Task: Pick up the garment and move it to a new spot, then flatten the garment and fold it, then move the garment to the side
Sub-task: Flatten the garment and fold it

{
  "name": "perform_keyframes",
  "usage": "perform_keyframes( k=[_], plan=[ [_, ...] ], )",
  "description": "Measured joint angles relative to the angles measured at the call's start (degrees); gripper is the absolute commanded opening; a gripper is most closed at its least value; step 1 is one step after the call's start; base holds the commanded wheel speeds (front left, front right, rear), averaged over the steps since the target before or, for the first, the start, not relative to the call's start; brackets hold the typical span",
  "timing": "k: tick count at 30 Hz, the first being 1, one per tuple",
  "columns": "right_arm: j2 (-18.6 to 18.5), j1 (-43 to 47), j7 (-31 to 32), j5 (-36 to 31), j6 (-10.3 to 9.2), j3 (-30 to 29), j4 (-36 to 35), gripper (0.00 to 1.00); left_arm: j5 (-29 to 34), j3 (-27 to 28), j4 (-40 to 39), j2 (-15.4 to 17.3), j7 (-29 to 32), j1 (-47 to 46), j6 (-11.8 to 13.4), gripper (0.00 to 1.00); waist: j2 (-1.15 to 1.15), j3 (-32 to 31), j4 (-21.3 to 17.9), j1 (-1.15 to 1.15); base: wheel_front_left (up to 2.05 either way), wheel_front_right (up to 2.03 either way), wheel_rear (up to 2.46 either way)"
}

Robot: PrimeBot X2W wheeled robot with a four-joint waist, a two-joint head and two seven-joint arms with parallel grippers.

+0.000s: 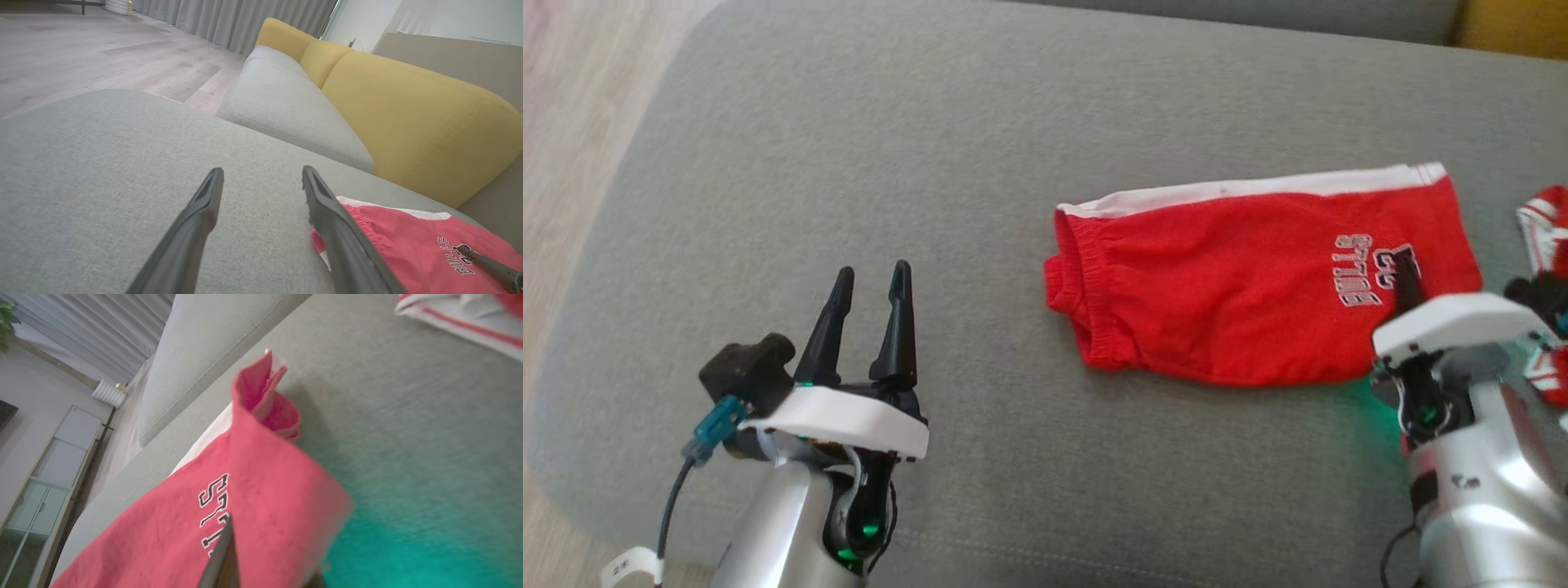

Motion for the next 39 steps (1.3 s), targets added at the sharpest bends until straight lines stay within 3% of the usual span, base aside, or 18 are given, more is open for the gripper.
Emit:
perform_keyframes(
  k=[8,18,30,39],
  plan=[
    [0.2,6.2,-2.9,5.2,0.0,-1.7,-0.9,0.0,0.6,0.3,0.9,0.0,0.0,0.5,-0.4,1.0,0.0,-2.4,-3.4,0.0,0.0,0.0,0.0],
    [0.2,6.0,-8.2,8.0,-0.01,5.3,-0.9,0.0,0.6,-0.2,1.5,0.0,0.0,1.3,-0.8,1.0,0.0,-3.7,-3.8,0.0,0.0,0.0,0.0],
    [0.2,5.8,-9.3,16.2,-0.01,24.5,-11.1,0.0,0.9,0.1,2.3,0.0,0.0,3.0,-0.9,1.0,0.0,-5.6,-1.0,0.0,0.0,0.0,0.0],
    [0.2,6.2,-9.2,18.6,-0.01,33.9,-12.4,0.0,0.9,-0.1,2.6,0.0,0.0,3.5,-0.8,1.0,0.0,-5.8,1.5,0.0,0.0,0.0,0.0]
  ],
)
